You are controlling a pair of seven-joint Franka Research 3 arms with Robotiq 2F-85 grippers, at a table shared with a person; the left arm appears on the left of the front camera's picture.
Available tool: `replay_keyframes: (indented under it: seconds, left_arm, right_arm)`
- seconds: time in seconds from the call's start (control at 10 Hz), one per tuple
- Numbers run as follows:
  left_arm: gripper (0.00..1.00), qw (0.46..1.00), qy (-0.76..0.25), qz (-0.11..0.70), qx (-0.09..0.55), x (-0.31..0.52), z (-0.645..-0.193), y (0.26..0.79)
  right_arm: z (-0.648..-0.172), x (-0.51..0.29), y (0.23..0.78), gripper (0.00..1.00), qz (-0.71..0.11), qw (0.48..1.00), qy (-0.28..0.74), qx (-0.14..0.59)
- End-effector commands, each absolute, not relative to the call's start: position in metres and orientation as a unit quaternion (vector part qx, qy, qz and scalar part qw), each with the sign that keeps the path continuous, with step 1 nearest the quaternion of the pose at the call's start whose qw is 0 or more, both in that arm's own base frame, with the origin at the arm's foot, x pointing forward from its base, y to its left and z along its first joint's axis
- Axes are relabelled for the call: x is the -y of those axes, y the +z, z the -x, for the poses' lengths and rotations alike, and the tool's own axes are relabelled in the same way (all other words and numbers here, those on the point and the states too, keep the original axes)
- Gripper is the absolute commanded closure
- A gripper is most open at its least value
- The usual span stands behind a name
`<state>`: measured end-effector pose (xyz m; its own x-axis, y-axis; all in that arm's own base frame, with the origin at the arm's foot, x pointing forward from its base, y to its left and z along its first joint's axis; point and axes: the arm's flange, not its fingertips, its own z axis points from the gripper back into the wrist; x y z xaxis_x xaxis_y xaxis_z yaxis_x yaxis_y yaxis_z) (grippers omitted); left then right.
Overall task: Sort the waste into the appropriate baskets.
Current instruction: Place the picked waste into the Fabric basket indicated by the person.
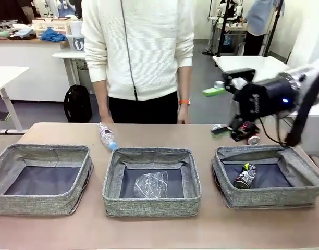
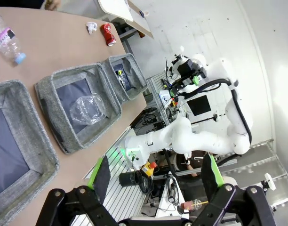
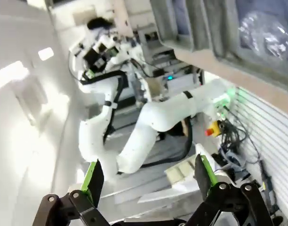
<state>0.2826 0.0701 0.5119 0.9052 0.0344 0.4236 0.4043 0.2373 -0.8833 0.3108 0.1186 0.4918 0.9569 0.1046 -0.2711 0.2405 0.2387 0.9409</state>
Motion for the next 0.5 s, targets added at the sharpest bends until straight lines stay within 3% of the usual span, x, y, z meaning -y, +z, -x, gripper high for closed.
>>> replay_keyframes:
  seconds: [0.0, 0.2, 0.3, 0.4]
  left_arm:
    - [0.0, 0.759, -0.123, 0.613, 0.185, -0.068, -0.283, 0.514]
    - [0.0, 0.759, -0.123, 0.613, 0.185, -0.068, -0.283, 0.514]
    - [0.0, 0.759, -0.123, 0.613, 0.185, -0.068, -0.283, 0.514]
    - [0.0, 0.759, -0.123, 0.613, 0.185, -0.068, -0.283, 0.514]
  right_arm:
    - [-0.296, -0.068, 0.479, 0.0, -0.608, 0.784, -0.065, -0.107]
    - [-0.263, -0.017, 0.472, 0.0, -0.654, 0.756, 0.015, -0.018]
    - [-0.255, -0.007, 0.467, 0.0, -0.649, 0.761, 0.014, -0.016]
    - [-0.26, -0.016, 0.462, 0.0, -0.604, 0.794, -0.017, -0.068]
